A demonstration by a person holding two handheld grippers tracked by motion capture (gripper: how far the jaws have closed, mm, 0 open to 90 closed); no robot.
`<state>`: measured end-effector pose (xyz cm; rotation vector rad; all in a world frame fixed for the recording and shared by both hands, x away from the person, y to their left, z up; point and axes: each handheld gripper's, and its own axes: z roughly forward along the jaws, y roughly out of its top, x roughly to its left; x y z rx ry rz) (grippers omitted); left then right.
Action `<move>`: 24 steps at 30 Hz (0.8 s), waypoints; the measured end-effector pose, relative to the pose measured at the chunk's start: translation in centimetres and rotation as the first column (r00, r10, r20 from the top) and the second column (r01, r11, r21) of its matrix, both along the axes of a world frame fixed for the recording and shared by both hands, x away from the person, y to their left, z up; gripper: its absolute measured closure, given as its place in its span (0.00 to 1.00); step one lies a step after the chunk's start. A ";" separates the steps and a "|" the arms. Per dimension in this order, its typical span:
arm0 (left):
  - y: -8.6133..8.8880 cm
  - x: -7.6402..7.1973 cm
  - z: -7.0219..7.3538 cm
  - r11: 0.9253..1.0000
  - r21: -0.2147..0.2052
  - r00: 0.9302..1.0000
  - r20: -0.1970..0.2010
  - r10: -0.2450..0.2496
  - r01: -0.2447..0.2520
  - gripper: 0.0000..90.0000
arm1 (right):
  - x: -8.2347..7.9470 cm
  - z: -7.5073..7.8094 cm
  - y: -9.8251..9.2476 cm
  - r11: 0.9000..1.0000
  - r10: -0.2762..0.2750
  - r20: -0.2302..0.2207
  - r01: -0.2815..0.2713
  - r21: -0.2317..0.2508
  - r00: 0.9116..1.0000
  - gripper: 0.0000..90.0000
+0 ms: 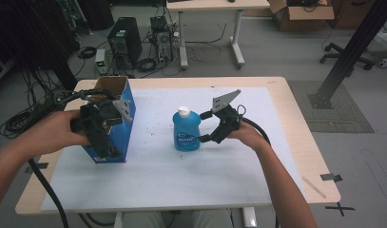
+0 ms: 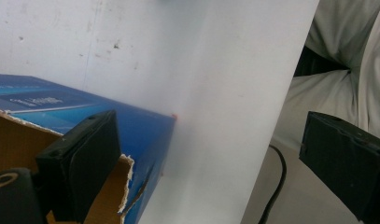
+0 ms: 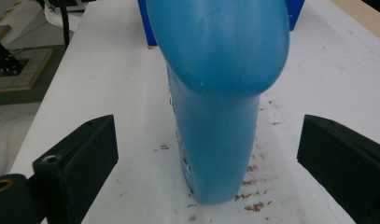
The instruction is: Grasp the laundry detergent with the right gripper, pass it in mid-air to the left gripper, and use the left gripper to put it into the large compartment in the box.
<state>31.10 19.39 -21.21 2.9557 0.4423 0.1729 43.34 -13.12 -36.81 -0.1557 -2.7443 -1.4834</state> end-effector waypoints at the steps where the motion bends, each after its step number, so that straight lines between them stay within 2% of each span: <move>1: 0.0 0.0 0.0 1.000 0.001 1.000 -0.001 -0.001 0.001 0.07 | 0.0 -0.1 0.1 1.000 0.001 -0.001 -0.001 0.000 1.000 0.05; 24: -0.2 0.4 -0.2 1.000 0.002 1.000 -0.003 -0.002 0.002 0.07 | 0.2 -1.3 3.1 0.999 0.024 0.018 -0.025 0.023 1.000 0.06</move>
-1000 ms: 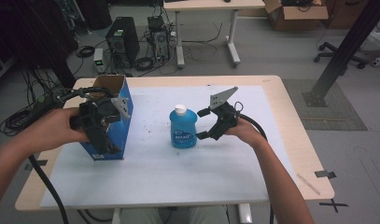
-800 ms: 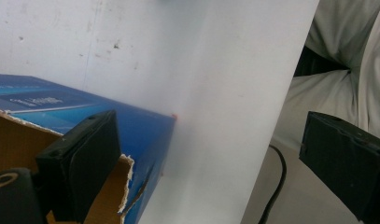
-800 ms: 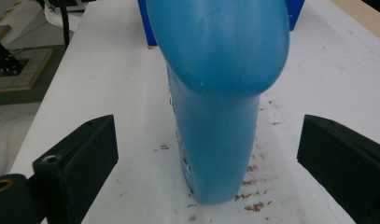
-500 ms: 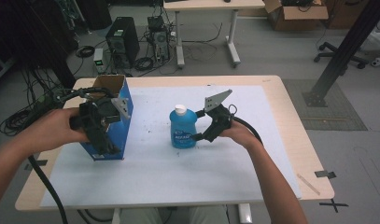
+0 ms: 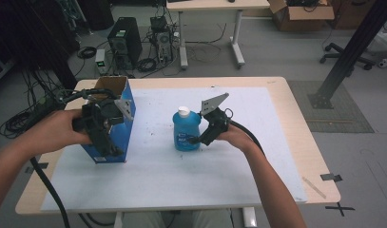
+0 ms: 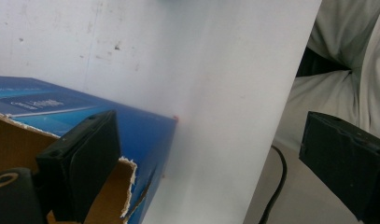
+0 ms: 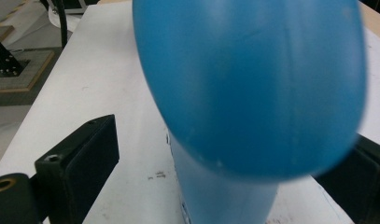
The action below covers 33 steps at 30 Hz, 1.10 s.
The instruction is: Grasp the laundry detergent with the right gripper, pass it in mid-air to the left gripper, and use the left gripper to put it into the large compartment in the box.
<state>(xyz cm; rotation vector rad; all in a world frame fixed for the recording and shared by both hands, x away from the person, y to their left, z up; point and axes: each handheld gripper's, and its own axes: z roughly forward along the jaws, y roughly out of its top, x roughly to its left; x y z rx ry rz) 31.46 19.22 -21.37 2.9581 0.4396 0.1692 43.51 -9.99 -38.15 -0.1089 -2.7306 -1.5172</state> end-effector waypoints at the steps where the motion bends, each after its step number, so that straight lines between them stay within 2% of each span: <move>1: 0.0 0.0 0.0 1.000 -0.001 1.000 0.000 0.000 0.000 0.07 | 0.0 -0.1 0.1 1.000 0.002 0.000 -0.002 0.001 1.000 0.06; 11: 0.2 0.0 -0.1 1.000 -0.002 1.000 -0.001 0.002 -0.002 0.07 | 0.0 -0.5 0.6 1.000 0.007 0.004 -0.007 0.017 1.000 0.12; 21: 0.2 0.0 -0.1 1.000 -0.002 1.000 0.001 0.001 -0.001 0.07 | 0.2 -0.4 0.5 0.999 0.018 0.001 -0.018 0.042 1.000 0.22; 33: 0.1 0.0 -0.2 1.000 0.000 1.000 -0.001 0.003 -0.003 0.07 | 0.4 -0.5 0.4 0.999 0.022 0.002 -0.022 0.041 1.000 0.29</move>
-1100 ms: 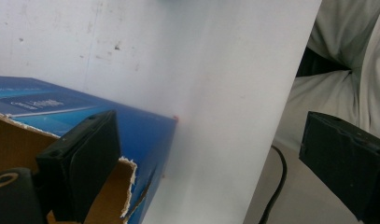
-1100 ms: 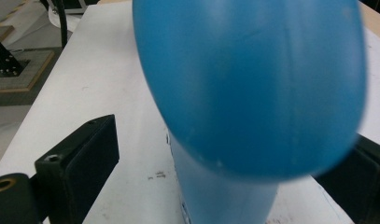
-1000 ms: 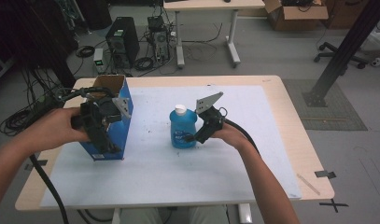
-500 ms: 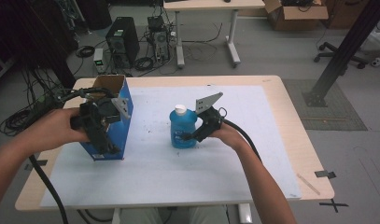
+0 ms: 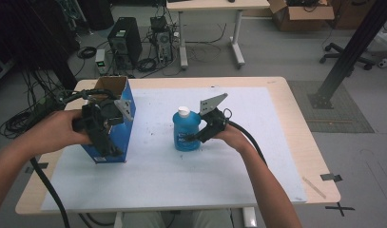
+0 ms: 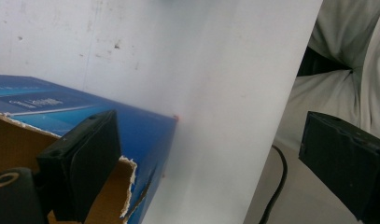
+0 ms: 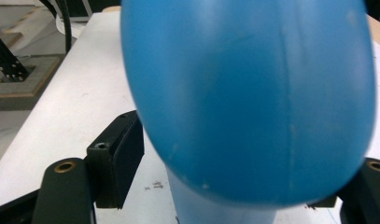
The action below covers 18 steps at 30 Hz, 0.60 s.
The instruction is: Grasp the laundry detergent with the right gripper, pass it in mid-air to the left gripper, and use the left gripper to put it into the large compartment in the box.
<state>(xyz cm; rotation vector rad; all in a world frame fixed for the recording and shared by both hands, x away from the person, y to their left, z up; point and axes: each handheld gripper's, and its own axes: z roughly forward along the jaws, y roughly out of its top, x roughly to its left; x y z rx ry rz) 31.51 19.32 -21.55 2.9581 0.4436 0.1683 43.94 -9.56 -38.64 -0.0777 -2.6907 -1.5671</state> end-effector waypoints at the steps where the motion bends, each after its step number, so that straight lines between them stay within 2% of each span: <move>1: 0.0 0.0 0.0 1.000 0.001 1.000 0.000 0.001 -0.001 0.07 | 0.0 0.0 0.0 1.000 -0.002 0.004 0.002 -0.006 1.000 0.29; 6: 0.0 0.1 0.0 1.000 0.000 1.000 0.001 0.000 0.000 0.07 | 0.1 0.0 -0.1 1.000 -0.006 0.008 0.006 -0.004 1.000 0.32; 12: 0.0 0.1 0.0 1.000 -0.004 1.000 0.001 -0.001 0.001 0.07 | 0.2 0.2 -0.1 1.000 0.000 0.017 -0.001 0.007 1.000 0.42; 18: 0.1 0.2 -0.2 1.000 -0.004 1.000 -0.001 0.001 -0.001 0.07 | 0.3 0.1 -0.1 1.000 0.003 0.018 -0.003 0.009 1.000 0.44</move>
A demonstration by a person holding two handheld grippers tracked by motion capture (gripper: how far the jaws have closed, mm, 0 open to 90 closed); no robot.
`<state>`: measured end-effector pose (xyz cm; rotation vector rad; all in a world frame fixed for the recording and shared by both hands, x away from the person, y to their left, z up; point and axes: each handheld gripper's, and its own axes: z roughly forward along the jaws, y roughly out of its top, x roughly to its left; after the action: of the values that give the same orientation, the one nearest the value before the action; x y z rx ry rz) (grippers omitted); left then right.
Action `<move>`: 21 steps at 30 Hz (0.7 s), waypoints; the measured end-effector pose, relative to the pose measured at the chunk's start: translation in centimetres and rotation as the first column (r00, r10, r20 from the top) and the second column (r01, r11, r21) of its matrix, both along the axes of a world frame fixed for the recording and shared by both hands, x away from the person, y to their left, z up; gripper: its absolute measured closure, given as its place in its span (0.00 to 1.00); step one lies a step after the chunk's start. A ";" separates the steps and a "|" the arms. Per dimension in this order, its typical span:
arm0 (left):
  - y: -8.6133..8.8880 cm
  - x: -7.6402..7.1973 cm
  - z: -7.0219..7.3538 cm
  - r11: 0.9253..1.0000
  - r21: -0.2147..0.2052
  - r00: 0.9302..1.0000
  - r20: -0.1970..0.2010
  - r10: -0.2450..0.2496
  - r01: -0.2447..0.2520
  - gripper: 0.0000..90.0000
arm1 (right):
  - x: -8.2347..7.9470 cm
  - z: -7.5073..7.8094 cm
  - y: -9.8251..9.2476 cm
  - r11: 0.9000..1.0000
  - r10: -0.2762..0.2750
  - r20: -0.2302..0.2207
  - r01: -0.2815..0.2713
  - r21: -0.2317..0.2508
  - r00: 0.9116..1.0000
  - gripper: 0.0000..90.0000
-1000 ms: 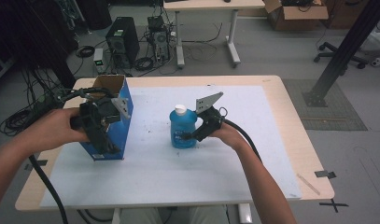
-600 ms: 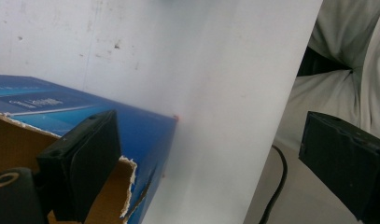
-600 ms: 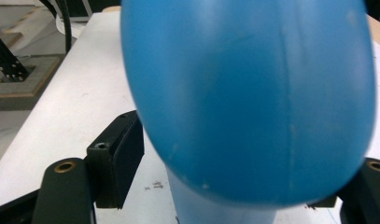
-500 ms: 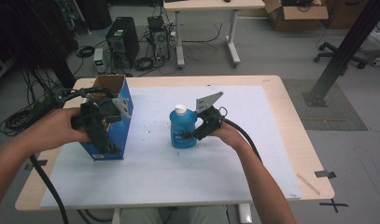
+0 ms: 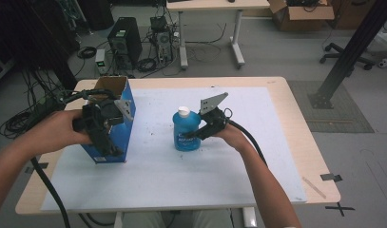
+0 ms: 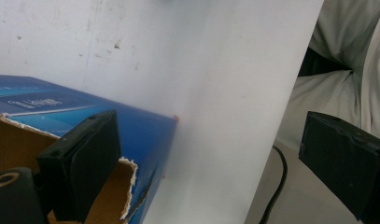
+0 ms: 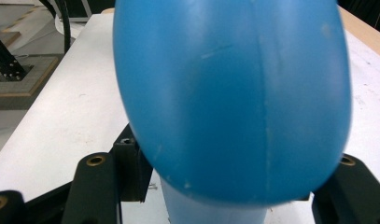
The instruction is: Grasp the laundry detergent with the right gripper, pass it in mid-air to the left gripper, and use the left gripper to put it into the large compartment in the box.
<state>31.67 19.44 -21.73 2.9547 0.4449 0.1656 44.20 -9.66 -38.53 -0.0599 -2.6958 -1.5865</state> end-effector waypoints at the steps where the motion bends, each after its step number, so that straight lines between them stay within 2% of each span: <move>1: 0.0 0.0 0.0 1.000 0.000 1.000 0.000 0.000 0.000 0.07 | 0.0 0.0 0.0 1.000 0.000 0.000 0.000 0.000 1.000 0.44; 12: 0.0 0.1 0.0 1.000 -0.003 1.000 0.003 0.001 -0.001 0.07 | -0.1 0.0 0.0 1.000 0.000 -0.004 0.000 0.004 1.000 0.46; 17: -0.2 0.0 0.3 1.000 -0.007 1.000 0.011 -0.004 0.004 0.07 | -0.4 0.4 0.1 1.000 0.005 0.013 -0.005 -0.017 1.000 0.47; 21: -0.4 -0.2 0.5 1.000 -0.006 1.000 0.016 -0.006 0.007 0.07 | -0.8 0.8 0.1 1.000 0.011 0.010 -0.010 -0.020 1.000 0.47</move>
<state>31.51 19.06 -21.18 2.9460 0.4328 0.1867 43.37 -9.58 -37.71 -0.0381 -2.7152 -1.5608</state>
